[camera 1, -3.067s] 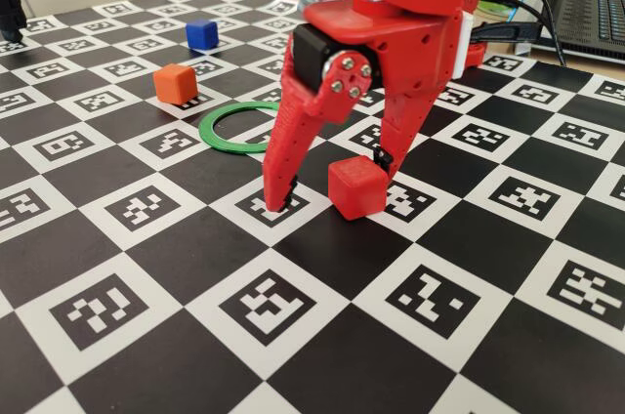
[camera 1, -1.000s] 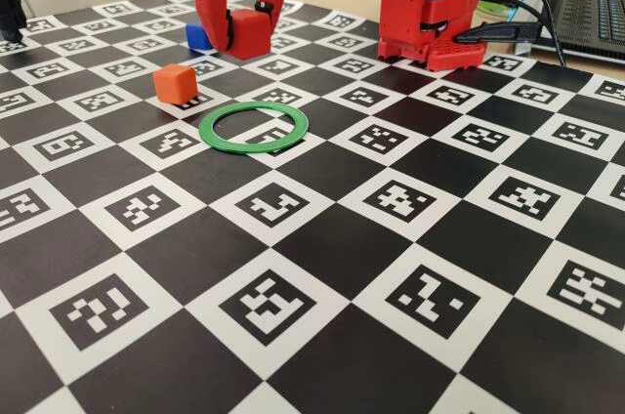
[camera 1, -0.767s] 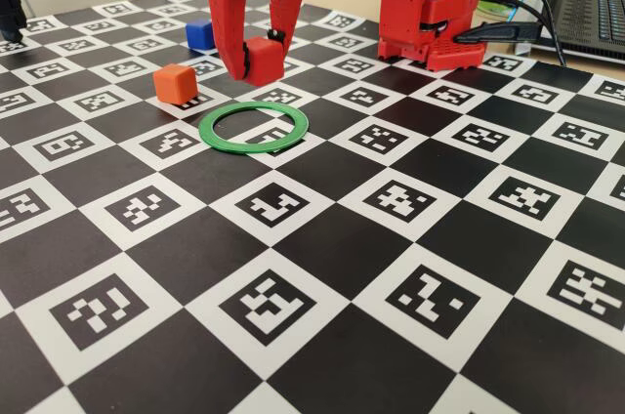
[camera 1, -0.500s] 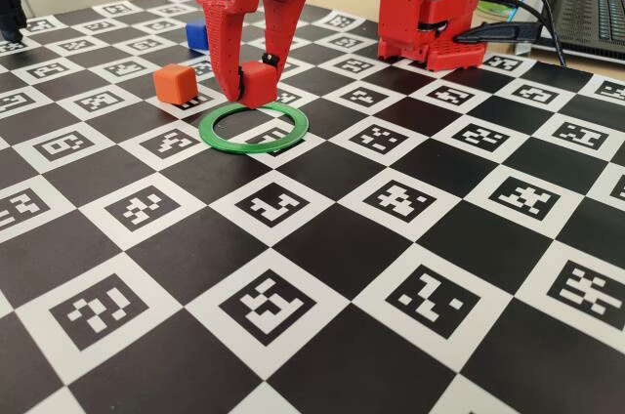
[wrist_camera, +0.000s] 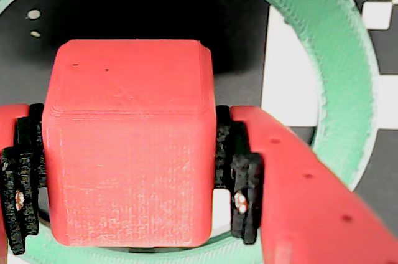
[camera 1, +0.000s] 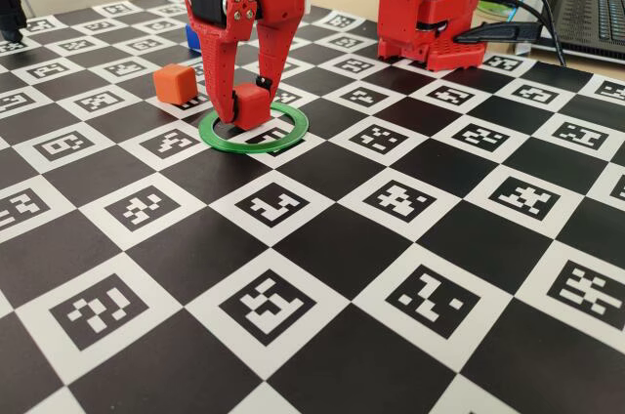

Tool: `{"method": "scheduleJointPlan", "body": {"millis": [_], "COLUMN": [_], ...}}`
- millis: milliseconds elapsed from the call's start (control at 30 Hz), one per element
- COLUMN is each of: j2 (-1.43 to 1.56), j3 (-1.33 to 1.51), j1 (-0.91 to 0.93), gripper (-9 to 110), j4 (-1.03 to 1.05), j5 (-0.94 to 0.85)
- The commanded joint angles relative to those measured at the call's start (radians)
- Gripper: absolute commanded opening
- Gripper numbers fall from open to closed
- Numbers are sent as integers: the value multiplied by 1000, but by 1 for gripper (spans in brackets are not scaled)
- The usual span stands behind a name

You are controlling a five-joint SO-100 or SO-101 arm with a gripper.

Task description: Grab the red cube then put it in the green circle then put the blue cube on top and finally the orange cube on top

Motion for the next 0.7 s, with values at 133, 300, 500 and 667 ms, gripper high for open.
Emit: {"method": "scheduleJointPlan", "body": {"millis": [133, 300, 500, 667], "j2": [18, 17, 14, 9], "j3": [-5, -2, 6, 6], "j1": [-14, -31, -41, -43], "gripper": [8, 8, 7, 8], "j4": [-6, -3, -6, -6], "j5": [17, 20, 23, 21]}}
